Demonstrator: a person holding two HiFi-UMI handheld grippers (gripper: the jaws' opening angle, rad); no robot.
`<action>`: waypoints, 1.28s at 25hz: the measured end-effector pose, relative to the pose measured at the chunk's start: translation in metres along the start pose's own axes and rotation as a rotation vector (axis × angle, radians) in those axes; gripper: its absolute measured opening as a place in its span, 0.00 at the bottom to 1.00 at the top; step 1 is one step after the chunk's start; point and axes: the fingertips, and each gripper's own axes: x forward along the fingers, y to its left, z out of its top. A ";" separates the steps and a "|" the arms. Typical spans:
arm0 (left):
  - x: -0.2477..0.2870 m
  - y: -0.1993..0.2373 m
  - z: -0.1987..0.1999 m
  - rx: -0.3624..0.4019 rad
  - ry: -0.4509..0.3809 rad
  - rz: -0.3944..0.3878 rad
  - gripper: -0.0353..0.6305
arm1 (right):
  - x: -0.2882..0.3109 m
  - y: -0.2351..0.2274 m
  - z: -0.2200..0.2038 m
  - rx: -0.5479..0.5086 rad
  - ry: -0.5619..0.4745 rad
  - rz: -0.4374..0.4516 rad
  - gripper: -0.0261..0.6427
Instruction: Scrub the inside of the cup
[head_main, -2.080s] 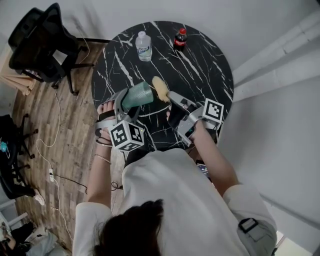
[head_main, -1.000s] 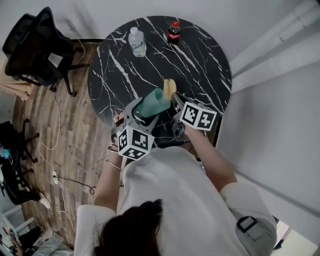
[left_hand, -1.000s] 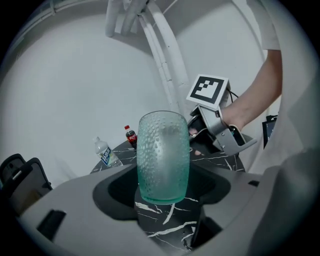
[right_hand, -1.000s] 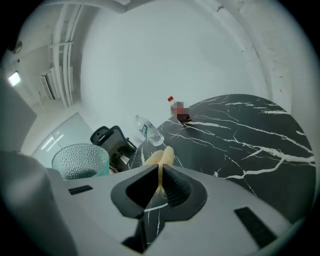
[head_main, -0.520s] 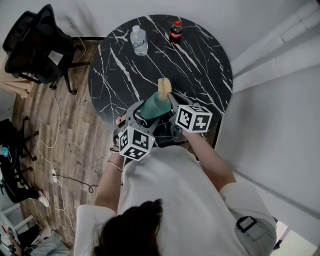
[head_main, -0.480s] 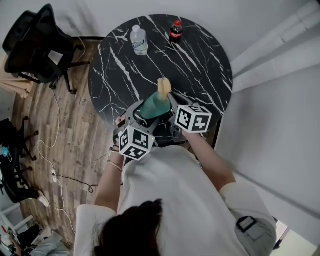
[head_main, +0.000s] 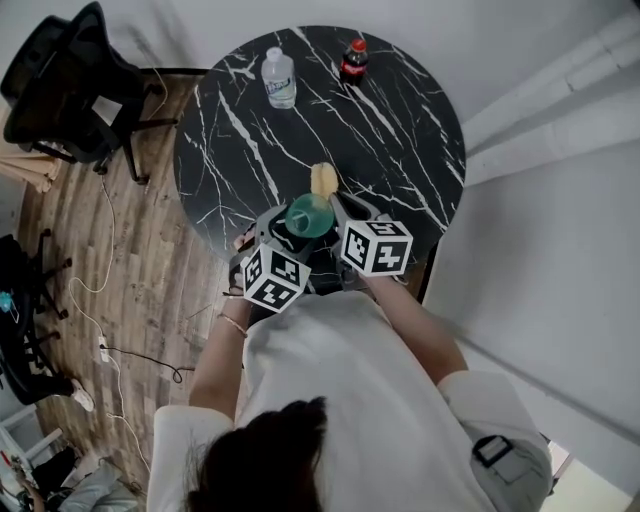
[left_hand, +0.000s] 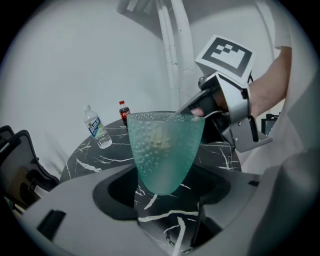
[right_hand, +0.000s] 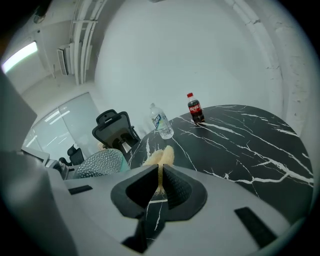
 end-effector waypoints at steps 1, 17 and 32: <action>0.003 0.000 -0.003 -0.006 0.007 -0.007 0.53 | 0.001 0.000 -0.002 -0.006 0.005 -0.007 0.11; 0.044 -0.009 -0.032 -0.019 0.115 -0.129 0.53 | 0.023 -0.022 -0.027 -0.052 0.093 -0.141 0.11; 0.055 -0.005 -0.046 -0.049 0.133 -0.189 0.53 | 0.035 -0.027 -0.033 -0.058 0.127 -0.210 0.11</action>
